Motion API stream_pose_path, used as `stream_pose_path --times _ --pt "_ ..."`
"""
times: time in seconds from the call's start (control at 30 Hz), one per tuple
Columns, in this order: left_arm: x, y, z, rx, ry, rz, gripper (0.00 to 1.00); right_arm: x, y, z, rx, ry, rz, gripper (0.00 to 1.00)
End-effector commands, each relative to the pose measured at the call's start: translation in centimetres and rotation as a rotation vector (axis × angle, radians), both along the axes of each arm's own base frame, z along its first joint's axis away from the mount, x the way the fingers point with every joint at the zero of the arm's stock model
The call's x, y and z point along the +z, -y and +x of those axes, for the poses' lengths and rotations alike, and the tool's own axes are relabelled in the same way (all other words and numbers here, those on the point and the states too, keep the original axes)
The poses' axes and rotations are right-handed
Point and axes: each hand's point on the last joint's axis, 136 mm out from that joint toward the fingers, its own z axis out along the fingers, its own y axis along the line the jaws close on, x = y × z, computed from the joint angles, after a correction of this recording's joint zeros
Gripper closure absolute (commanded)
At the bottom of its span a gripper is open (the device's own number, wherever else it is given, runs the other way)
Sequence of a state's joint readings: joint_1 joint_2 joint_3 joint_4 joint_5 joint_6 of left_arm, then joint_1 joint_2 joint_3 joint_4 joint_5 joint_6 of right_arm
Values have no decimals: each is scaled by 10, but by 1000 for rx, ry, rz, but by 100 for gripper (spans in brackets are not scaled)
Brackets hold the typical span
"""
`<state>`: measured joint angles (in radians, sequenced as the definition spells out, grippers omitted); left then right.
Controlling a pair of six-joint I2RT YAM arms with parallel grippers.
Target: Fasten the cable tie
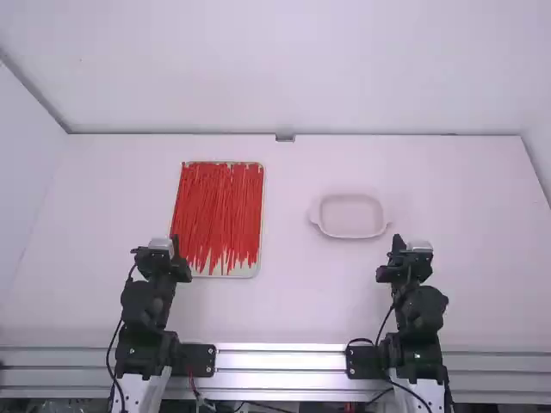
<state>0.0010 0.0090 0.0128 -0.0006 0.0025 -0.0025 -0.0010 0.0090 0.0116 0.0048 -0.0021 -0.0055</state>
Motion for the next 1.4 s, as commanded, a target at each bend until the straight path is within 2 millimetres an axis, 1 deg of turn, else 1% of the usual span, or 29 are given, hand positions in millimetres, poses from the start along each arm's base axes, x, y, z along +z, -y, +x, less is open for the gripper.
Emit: stream_pose_path --times 0.0,0.2,0.57,0.73,0.9,0.93,1.1,1.13,1.2,1.23,1.37 --pt "0 0 0 0 0 0 100 0 0 0 0 1 0 100" --pt "4 0 0 -2 -1 -3 98 5 -1 0 4 4 5 98" --pt "21 6 0 -28 -70 -22 88 20 -6 1 33 -72 28 88" --pt "26 12 1 -60 -154 -41 80 23 -13 1 61 -166 36 80" --pt "30 14 2 -65 -257 -59 71 26 -22 2 95 -268 45 71" --pt "30 14 2 -66 -261 -60 70 26 -22 2 96 -272 45 70" --pt "34 19 4 -84 -366 -82 61 29 -35 5 145 -377 48 61" --pt "36 21 4 -89 -400 -90 58 28 -41 6 166 -419 52 58" --pt "36 22 5 -91 -421 -98 56 28 -44 6 180 -446 53 56" --pt "38 24 6 -92 -469 -119 52 27 -52 6 214 -502 49 52" --pt "40 30 7 -116 -560 -143 44 25 -64 8 248 -601 49 45"
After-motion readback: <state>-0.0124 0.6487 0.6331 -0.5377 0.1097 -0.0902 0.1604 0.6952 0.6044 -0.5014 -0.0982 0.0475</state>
